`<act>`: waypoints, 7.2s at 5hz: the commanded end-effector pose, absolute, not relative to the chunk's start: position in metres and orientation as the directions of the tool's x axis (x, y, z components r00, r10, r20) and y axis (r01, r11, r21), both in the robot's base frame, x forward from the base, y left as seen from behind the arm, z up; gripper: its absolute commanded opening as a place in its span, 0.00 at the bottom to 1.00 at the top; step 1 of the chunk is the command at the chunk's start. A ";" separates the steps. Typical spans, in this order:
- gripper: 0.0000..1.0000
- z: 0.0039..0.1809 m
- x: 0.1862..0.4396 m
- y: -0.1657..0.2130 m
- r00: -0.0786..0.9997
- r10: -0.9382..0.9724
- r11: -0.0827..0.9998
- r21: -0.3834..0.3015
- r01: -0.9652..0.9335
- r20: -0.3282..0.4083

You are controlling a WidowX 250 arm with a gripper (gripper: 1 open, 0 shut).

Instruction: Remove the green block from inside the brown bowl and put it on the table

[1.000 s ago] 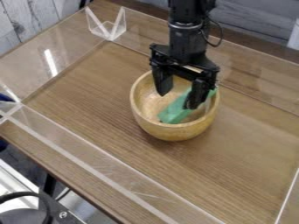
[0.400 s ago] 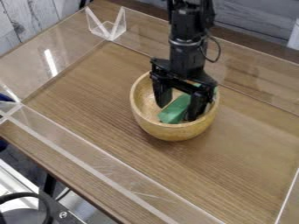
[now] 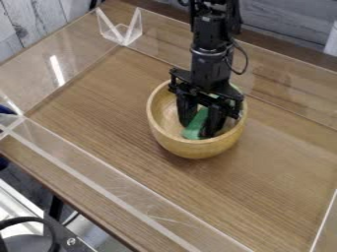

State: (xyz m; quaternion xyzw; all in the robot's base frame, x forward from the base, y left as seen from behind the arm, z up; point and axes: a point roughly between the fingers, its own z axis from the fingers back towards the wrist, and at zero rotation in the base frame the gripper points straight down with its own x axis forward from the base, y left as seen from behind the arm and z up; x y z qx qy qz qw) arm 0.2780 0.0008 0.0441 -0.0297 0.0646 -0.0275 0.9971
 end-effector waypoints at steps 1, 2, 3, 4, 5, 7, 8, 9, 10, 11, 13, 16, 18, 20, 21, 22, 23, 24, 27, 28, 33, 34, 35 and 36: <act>0.00 0.061 0.284 0.002 0.996 -0.053 0.997 -0.061 0.049 -0.075; 0.00 0.068 0.285 0.002 0.996 -0.052 0.997 -0.061 0.048 -0.066; 0.00 0.075 0.285 0.001 0.997 -0.050 0.997 -0.061 0.047 -0.056; 0.00 0.083 0.286 0.001 0.998 -0.049 0.997 -0.062 0.047 -0.043; 0.00 0.090 0.286 0.001 0.998 -0.049 0.997 -0.063 0.047 -0.034; 0.00 0.126 0.289 -0.001 0.998 -0.050 0.997 -0.062 0.052 0.039; 0.00 0.121 0.288 -0.002 0.998 -0.056 0.996 -0.063 0.059 0.041; 0.00 0.119 0.286 -0.001 0.998 -0.057 0.996 -0.065 0.060 0.040; 0.00 0.116 0.286 -0.001 0.998 -0.058 0.996 -0.065 0.061 0.036; 0.00 0.113 0.285 -0.002 0.998 -0.061 0.996 -0.065 0.063 0.032; 0.00 0.105 0.283 -0.004 0.998 -0.068 0.995 -0.067 0.069 0.020; 0.00 0.102 0.284 0.002 0.998 -0.060 0.996 -0.066 0.061 0.015; 0.00 0.111 0.293 0.031 0.999 0.011 0.998 -0.059 -0.009 0.037; 0.00 0.102 0.313 0.100 0.991 0.124 0.991 -0.049 -0.122 0.044; 0.00 0.088 0.322 0.111 0.991 0.128 0.991 -0.041 -0.127 0.037; 0.00 0.073 0.330 0.116 0.991 0.128 0.991 -0.031 -0.127 0.030; 0.00 0.062 0.337 0.119 0.991 0.130 0.991 -0.021 -0.130 0.024; 0.00 0.054 0.342 0.123 0.991 0.133 0.991 -0.013 -0.133 0.020; 0.00 0.039 0.351 0.133 0.989 0.144 0.990 0.003 -0.144 0.008; 0.00 0.033 0.354 0.137 0.989 0.148 0.989 0.008 -0.148 0.005; 0.00 0.012 0.366 0.148 0.988 0.150 0.988 0.024 -0.150 -0.022; 0.00 0.011 0.366 0.150 0.988 0.151 0.988 0.025 -0.150 -0.028; 0.00 0.010 0.366 0.151 0.988 0.151 0.988 0.026 -0.150 -0.034; 0.00 0.009 0.365 0.152 0.987 0.157 0.987 0.023 -0.157 -0.037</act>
